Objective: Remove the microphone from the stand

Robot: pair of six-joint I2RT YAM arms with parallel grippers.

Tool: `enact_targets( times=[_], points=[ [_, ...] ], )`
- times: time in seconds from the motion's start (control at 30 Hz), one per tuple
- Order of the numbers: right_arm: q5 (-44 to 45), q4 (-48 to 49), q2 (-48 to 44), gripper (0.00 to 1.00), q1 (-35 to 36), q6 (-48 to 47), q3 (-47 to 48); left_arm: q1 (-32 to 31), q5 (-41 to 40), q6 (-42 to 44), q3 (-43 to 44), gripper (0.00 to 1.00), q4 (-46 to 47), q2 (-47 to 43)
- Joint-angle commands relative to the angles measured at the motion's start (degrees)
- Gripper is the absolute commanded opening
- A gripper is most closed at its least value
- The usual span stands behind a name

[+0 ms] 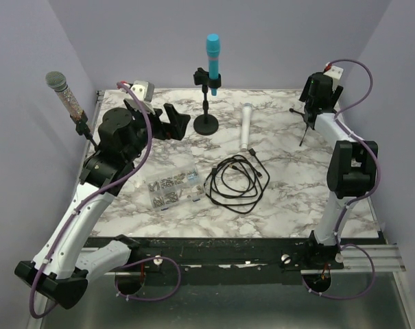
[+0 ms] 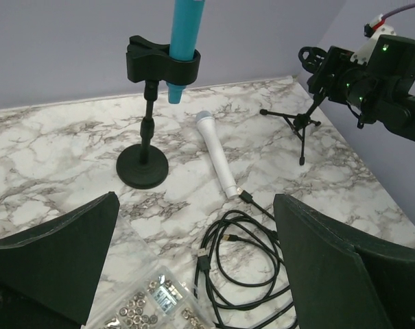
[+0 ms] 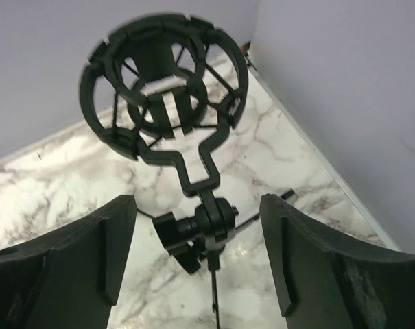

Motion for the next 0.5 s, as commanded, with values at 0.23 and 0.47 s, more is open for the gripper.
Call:
enact_targets(
  times=[0.23, 0.47],
  points=[
    [-2.43, -20.40, -9.74, 0.93, 3.01, 5.88, 3.96, 3.07, 2.51, -2.00, -1.83, 0.99, 2.88, 1.68],
    [-11.35, -16.94, -16.92, 0.99, 13.79, 6.29, 1.28, 5.35, 7.80, -5.40, -1.83, 0.99, 3.71, 2.99]
  ],
)
